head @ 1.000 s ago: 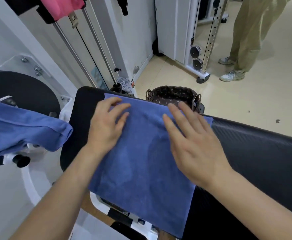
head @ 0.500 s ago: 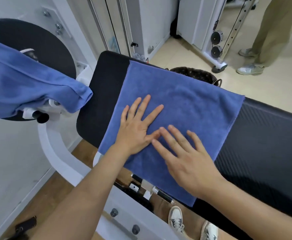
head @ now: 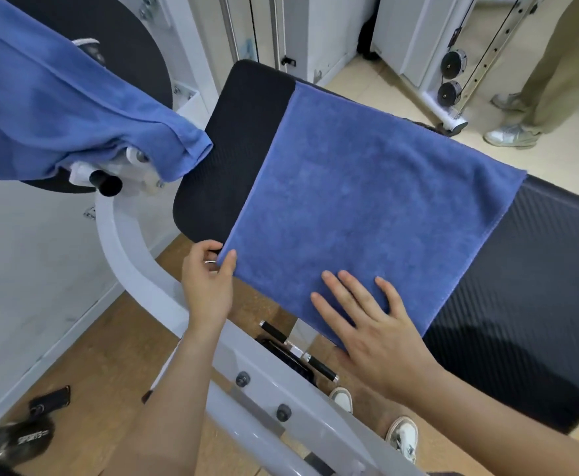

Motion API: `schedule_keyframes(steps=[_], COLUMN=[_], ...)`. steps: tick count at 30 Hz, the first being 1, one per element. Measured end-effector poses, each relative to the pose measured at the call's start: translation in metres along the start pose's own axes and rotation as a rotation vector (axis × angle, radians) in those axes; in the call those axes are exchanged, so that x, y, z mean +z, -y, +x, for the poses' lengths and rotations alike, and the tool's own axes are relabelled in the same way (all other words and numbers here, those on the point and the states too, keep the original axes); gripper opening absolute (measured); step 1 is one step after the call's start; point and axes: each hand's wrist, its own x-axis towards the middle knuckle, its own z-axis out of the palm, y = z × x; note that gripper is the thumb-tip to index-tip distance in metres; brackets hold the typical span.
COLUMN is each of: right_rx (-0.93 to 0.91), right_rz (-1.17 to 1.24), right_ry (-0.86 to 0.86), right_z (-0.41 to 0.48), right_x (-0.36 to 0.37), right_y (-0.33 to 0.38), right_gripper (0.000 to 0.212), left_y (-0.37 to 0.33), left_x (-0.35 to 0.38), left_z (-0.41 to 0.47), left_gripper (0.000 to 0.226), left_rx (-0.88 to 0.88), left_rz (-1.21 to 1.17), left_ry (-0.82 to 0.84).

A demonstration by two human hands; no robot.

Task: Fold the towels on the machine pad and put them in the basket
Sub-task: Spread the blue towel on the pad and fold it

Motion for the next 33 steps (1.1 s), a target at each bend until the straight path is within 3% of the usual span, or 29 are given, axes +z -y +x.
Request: schedule_keyframes(steps=[4,6,12,16,18,21,23,28,31,33], right_rx=[-0.024,-0.003,-0.024,0.026,0.066,0.088,0.112,0.168,0.293,0.382], right_rz=[-0.019,0.005,0.021,0.025,0.039,0.067,0.113,0.282,0.527,0.711], right_ry=[-0.079,-0.084,-0.117,-0.155,-0.152,-0.132,-0.145,-0.156,-0.135,-0.161], right_z=[-0.011,-0.013,-0.032,-0.056,-0.061,-0.06,-0.059,-0.066,-0.066,-0.063], right_x=[0.001,0.001,-0.002,0.001,0.001,-0.002,-0.004,-0.01,-0.024,-0.035], right_y=[0.01,0.012,0.01,0.004,0.003,0.005,0.006,-0.001,-0.005,-0.008], right_gripper=[0.068,0.056,0.025,0.032,0.034,0.029,0.028,0.022,0.036,0.031], left_y=[-0.003,-0.006,-0.018,-0.023,-0.023,-0.027,-0.028,-0.032,-0.037,-0.041], left_x=[-0.011,-0.014,-0.014,-0.016,-0.02,-0.028,-0.034,-0.053,-0.069,-0.071], left_z=[0.018,0.025,0.024,0.023,0.023,0.021,0.02,0.023,0.029,0.03], left_gripper=[0.015,0.017,0.024,0.023,0.018,0.009,0.016,0.027,0.034,0.05], left_rx=[-0.191,-0.282,-0.303,-0.311,-0.358,-0.485,-0.461,-0.342,-0.263,-0.132], left_rz=[-0.055,-0.071,0.049,0.135,0.041,-0.34,-0.443,-0.392,-0.272,-0.044], left_ry=[0.099,0.135,0.1,0.198,0.22,0.272,0.312,0.559,0.738,0.734])
